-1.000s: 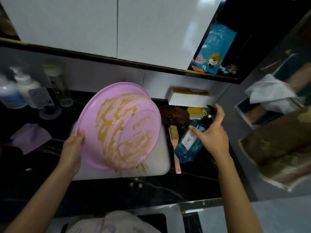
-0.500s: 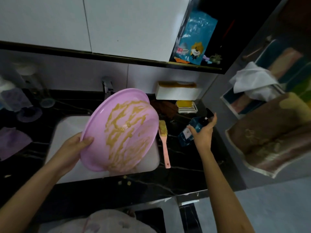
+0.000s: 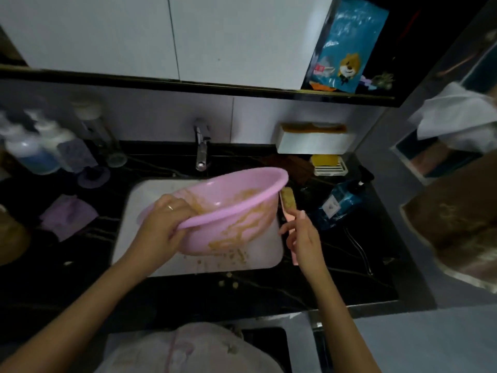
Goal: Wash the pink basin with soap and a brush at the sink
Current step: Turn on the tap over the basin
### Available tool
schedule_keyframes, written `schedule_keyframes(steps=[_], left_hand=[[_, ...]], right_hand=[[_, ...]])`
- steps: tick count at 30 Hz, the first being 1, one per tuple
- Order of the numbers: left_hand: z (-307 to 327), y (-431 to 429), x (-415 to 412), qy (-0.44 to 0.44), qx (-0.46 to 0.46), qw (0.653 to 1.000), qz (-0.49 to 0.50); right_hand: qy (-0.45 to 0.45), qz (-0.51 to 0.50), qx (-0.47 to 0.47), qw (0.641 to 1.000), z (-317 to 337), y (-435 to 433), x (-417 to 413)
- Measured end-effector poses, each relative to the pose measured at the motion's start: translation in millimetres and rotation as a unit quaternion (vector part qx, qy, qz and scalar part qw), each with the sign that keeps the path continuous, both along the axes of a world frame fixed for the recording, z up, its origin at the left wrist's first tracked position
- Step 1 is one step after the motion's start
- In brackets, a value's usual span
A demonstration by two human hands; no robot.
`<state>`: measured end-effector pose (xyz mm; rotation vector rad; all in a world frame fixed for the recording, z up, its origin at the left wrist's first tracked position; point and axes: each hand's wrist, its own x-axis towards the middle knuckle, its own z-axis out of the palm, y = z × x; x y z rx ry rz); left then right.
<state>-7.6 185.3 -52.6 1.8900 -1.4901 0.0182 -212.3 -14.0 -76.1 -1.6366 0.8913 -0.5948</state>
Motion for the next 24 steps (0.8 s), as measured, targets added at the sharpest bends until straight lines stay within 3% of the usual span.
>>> schedule_keyframes(steps=[3, 6, 12, 19, 21, 24], left_hand=[[-6, 3, -13, -0.089, 0.022, 0.995, -0.045], [-21, 7, -19, -0.144, 0.037, 0.987, -0.059], [-54, 23, -16, -0.192, 0.059, 0.977, -0.066], [-74, 27, -9, -0.084, 0.286, 0.953, 0.062], [-91, 33, -11, -0.058, 0.307, 0.946, 0.084], [-92, 38, -12, 0.014, 0.255, 0.951, 0.172]], right_hand=[[0.05, -0.014, 0.141, 0.989, 12, -3, 13], [0.158, 0.037, 0.14, 0.977, 10, -1, 18], [0.191, 0.08, 0.156, 0.966, -6, 4, 34], [0.215, 0.126, 0.135, 0.959, -37, -5, 46], [0.219, 0.15, 0.134, 0.955, -45, -6, 46], [0.259, 0.138, 0.084, 0.952, -53, -8, 47]])
